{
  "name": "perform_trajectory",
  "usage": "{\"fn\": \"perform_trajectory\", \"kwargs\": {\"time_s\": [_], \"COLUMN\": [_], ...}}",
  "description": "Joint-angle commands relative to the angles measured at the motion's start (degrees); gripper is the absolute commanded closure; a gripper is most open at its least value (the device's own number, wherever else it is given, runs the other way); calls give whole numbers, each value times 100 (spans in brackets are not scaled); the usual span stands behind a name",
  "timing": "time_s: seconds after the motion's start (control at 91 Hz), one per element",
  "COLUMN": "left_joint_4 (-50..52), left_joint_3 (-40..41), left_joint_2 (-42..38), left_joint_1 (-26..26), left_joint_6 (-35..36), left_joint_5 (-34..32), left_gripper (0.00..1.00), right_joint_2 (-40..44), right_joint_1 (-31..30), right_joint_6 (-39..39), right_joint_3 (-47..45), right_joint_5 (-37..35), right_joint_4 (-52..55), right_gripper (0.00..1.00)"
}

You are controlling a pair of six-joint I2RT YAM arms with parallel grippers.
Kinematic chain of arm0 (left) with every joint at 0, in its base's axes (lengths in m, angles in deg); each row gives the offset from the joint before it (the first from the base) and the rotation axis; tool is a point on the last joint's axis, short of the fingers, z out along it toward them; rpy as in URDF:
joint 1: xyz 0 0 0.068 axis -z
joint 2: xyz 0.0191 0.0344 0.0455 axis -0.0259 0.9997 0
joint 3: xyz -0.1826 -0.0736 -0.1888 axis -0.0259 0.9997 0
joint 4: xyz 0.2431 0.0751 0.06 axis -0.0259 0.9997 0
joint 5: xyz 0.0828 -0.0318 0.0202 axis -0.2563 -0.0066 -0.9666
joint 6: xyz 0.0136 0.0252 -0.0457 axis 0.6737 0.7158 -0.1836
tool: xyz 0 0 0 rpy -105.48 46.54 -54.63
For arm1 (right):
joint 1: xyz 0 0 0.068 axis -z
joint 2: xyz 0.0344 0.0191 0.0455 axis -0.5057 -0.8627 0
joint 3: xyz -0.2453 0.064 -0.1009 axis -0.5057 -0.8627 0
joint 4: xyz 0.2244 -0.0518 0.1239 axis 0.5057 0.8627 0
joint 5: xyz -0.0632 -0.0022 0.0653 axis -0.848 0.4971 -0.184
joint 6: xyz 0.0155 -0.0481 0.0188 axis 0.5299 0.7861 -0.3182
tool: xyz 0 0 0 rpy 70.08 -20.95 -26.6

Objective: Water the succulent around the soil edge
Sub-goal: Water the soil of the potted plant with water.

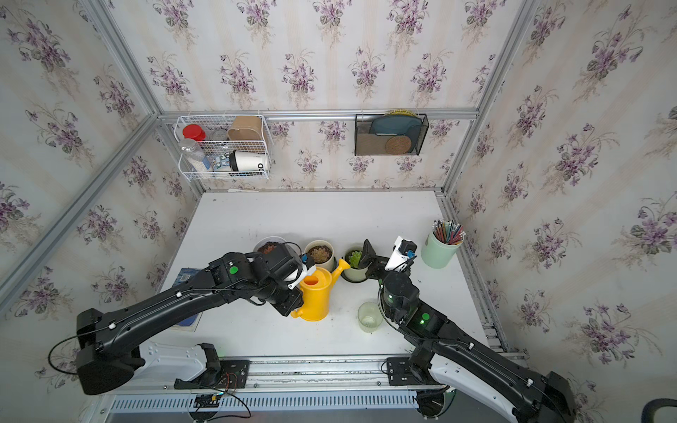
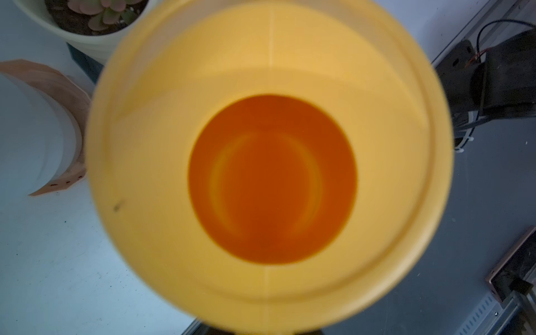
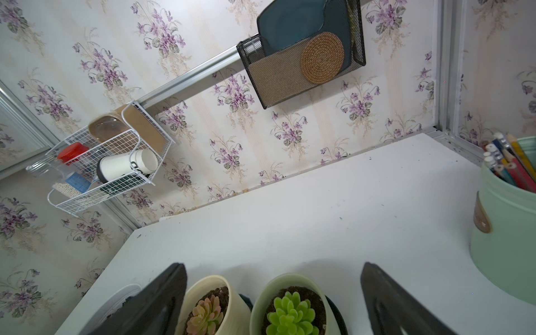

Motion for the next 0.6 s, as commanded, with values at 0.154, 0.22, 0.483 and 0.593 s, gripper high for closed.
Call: {"fn": "perform_trajectory", "kwargs": {"time_s": [0.154,0.22,0.483,0.593], "left_joint_4": [687,797,1045,1134], "left_joint_3": [-662,-798,-1376,-1584], "left_joint_2": [589,756,1188,1357], "left_joint_1": [-1,-1,-28,-23], "left_joint_6": [537,597,766,883], "left_joint_5": [142,120,-534,-684], "left_gripper": [100,100,100,100], "right_joint_2": [222,285,566,635], "right_joint_1": [52,52,55,50], "right_joint_6": [-237,-268,-388,-466], "right_joint_3": [-122,-138,-214,-228], "right_joint_5": [-100,-129,-153,-178], "right_joint_4": [217,281,466,593], "right_gripper": [2,2,2,2]}}
